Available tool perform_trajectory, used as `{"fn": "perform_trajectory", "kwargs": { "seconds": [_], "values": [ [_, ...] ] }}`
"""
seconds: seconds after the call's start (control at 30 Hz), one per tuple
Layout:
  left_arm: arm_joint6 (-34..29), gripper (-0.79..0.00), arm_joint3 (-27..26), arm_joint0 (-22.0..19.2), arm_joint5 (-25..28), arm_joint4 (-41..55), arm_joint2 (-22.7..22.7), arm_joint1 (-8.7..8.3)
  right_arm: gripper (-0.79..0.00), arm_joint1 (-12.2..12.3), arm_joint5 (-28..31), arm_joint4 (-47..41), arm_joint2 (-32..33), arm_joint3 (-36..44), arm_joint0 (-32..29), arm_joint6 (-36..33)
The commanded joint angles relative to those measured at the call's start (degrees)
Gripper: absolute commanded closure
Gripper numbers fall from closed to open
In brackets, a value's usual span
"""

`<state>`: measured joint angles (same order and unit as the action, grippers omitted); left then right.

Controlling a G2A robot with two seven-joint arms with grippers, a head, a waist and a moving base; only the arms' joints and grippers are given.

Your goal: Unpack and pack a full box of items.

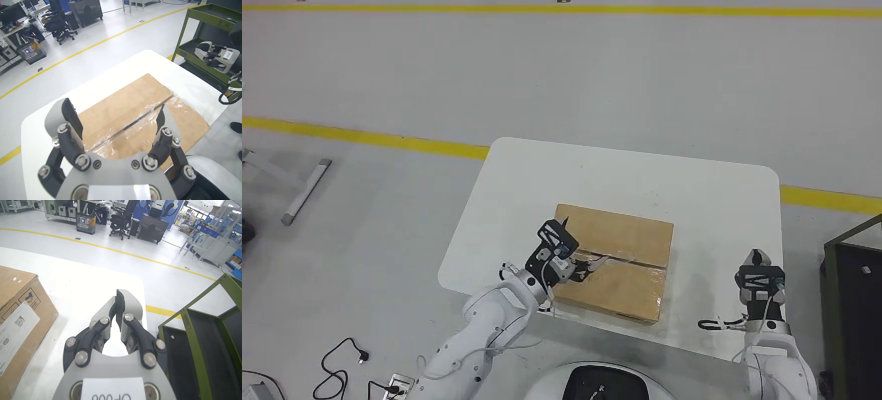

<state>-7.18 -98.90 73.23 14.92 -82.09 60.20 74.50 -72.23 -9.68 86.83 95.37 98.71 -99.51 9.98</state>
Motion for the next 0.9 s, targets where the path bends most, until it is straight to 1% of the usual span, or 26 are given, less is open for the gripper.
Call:
{"fn": "perform_trajectory", "kwargs": {
  "seconds": [0.0,0.33,0.4,0.47,0.57,0.63,0.67,0.77,0.87],
  "values": [
    [0.01,-0.785,-0.01,0.01,-0.01,0.01,0.02,0.00,0.000,-0.09,0.17,-1.54,0.21,0.32,0.06,-0.30],
    [0.01,-0.785,-0.01,0.01,-0.01,0.01,0.02,0.00,0.000,-0.37,0.36,-1.00,-0.18,0.54,-0.53,-0.32],
    [0.25,-0.785,-0.71,-0.02,-1.37,-1.18,0.11,0.02,0.000,-0.37,0.69,-0.34,-0.30,0.56,-0.52,-0.25],
    [0.03,-0.785,-1.27,-0.35,-1.99,-1.44,-1.04,0.26,0.000,-0.40,0.79,-0.02,-0.33,0.50,-0.43,-0.26],
    [-1.73,-0.785,-0.87,-1.71,-3.25,-4.57,-4.86,0.89,0.000,-0.46,0.93,0.14,-0.40,0.41,-0.19,-0.34],
    [-3.95,-0.785,0.44,-3.01,-4.33,-6.86,-7.91,1.48,0.000,-0.50,0.81,0.41,-0.41,0.37,-0.08,-0.31],
    [-5.68,-0.785,1.23,-3.79,-5.11,-7.90,-9.60,1.87,0.000,-0.52,0.75,0.54,-0.41,0.36,-0.05,-0.28],
    [-8.09,-0.785,3.74,-6.06,-6.98,-9.05,-14.25,3.20,0.000,-0.56,0.66,0.82,-0.28,0.16,-0.04,-0.14],
    [-11.70,-0.785,6.42,-8.78,-9.55,-12.87,-18.34,4.54,0.000,-0.58,0.76,1.04,0.03,-0.22,0.04,-0.02]
  ]
}}
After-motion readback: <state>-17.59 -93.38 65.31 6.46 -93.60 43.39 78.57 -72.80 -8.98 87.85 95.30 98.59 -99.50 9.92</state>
